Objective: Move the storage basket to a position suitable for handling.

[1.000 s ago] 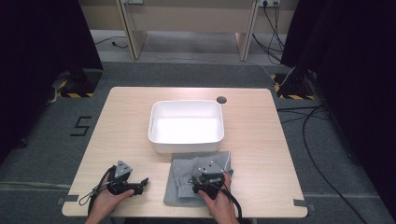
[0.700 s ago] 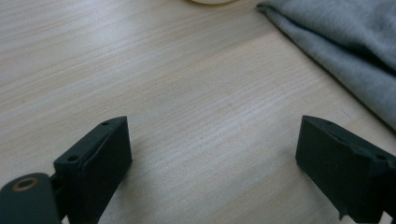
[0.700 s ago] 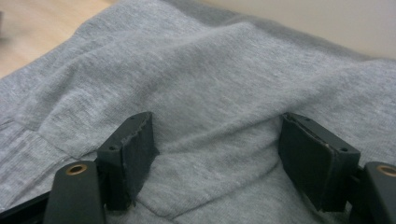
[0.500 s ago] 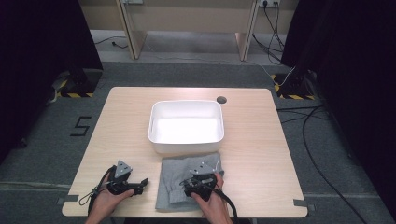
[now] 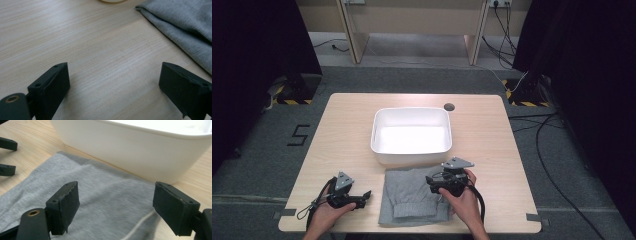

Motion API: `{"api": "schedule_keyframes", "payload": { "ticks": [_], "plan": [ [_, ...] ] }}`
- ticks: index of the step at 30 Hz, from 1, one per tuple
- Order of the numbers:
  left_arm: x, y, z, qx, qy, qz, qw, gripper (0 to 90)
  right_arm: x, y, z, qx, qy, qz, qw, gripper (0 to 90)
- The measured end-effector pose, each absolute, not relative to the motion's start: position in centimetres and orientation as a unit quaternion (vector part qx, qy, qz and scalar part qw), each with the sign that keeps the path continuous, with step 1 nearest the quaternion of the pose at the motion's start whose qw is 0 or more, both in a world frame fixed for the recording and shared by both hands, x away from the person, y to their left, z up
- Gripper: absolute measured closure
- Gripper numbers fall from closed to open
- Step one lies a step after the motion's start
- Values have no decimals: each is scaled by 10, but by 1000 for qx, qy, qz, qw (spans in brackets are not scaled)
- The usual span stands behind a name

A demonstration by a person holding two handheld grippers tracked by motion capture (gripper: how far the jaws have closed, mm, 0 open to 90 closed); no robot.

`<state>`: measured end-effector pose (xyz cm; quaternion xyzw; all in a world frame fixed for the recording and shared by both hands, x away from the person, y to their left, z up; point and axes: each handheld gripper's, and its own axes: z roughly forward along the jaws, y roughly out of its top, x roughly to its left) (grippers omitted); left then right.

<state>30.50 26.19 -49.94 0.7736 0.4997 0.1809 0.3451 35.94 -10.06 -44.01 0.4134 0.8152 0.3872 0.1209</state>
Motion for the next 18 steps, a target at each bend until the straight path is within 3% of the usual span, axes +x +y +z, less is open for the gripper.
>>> {"api": "schedule_keyframes", "payload": {
  "ticks": [18],
  "plan": [
    [307,262,-500,777,496,179,344,72,376,-129,-447,432,806,389,115,225]
  ]
}}
